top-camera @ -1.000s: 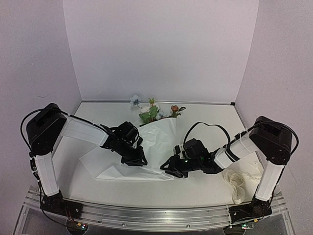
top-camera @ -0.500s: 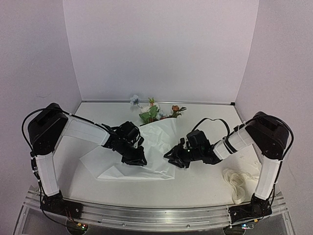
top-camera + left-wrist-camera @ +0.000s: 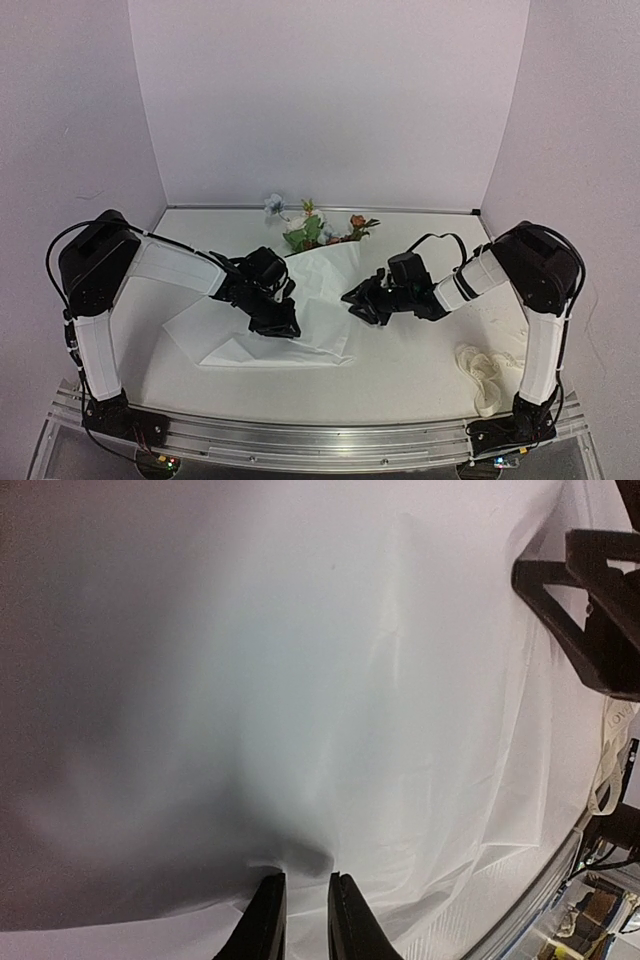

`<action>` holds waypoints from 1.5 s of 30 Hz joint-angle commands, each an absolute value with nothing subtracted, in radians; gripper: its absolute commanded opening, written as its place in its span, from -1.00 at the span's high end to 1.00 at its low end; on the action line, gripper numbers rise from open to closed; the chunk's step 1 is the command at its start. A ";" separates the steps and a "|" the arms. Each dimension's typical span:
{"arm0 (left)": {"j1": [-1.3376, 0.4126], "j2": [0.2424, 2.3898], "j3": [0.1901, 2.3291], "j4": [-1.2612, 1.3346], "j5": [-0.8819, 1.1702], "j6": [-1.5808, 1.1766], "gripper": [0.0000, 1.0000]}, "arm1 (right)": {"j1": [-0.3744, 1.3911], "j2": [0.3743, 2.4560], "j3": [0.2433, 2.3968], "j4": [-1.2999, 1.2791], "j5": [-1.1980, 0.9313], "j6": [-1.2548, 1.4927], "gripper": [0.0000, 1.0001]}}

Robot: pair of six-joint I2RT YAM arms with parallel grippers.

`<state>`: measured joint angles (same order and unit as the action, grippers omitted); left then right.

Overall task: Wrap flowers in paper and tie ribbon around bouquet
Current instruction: Press the fold line on the 1/4-folded wrapping paper.

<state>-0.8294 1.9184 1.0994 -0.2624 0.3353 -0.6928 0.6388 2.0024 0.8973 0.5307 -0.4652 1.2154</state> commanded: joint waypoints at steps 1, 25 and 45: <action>-0.822 1.987 1.086 -0.366 0.248 -0.665 0.65 | 0.584 2.057 0.960 0.518 -0.444 1.234 0.19; -0.820 1.984 1.112 -0.407 0.245 -0.640 0.65 | 0.517 2.092 1.113 0.515 -0.489 1.283 0.22; -0.788 1.856 1.085 -0.445 0.268 -0.542 0.65 | 0.858 1.867 0.917 0.294 -0.465 1.015 0.23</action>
